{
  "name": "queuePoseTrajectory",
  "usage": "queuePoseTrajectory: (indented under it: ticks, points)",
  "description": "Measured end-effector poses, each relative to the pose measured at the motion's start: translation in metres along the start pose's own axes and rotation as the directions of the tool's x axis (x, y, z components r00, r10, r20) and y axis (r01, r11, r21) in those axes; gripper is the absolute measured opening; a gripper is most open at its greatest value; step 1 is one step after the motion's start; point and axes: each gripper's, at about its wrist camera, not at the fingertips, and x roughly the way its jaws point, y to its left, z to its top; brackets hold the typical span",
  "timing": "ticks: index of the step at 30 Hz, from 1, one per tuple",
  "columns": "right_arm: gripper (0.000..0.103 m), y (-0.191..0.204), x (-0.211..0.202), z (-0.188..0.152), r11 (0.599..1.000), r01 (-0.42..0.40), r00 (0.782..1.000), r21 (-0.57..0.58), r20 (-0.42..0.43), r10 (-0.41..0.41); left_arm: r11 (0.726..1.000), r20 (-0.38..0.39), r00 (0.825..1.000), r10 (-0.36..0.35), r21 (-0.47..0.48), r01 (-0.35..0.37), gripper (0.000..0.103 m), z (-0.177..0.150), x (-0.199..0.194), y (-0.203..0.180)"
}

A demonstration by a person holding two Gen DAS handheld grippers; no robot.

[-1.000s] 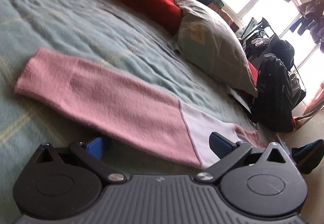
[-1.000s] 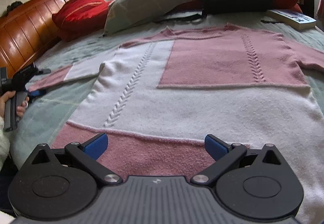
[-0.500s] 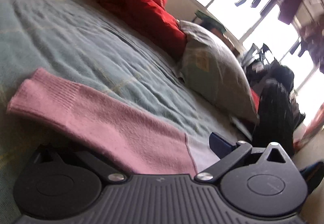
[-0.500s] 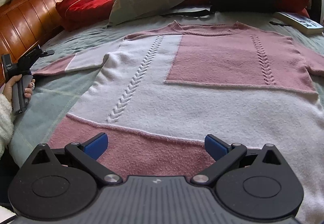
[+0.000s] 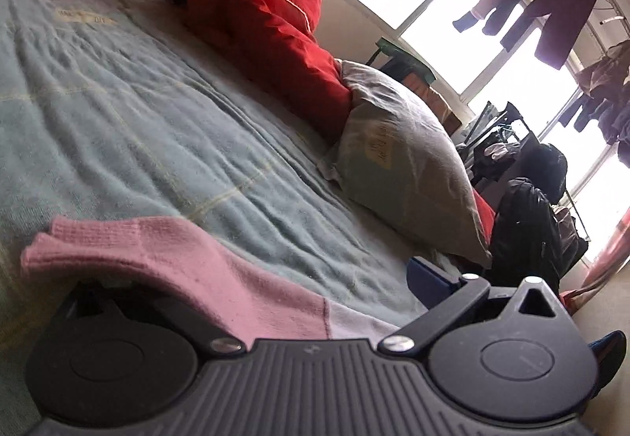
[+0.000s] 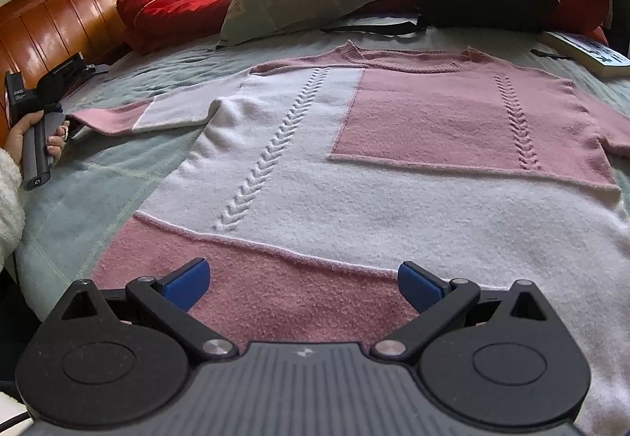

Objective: Fold clothes
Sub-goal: 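Lift the pinched pink cuff up off the quilt with the left gripper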

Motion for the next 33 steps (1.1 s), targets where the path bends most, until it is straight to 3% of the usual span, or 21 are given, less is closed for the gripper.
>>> queuePoseTrajectory:
  ticks: [33]
  points:
    - [0.103,-0.036,-0.057,-0.024,0.999,-0.048,0.995,0.007,0.086,0.048,0.997,-0.028,0.997,-0.078,0.015,0.078,0.102,-0.012,0.001,-0.109]
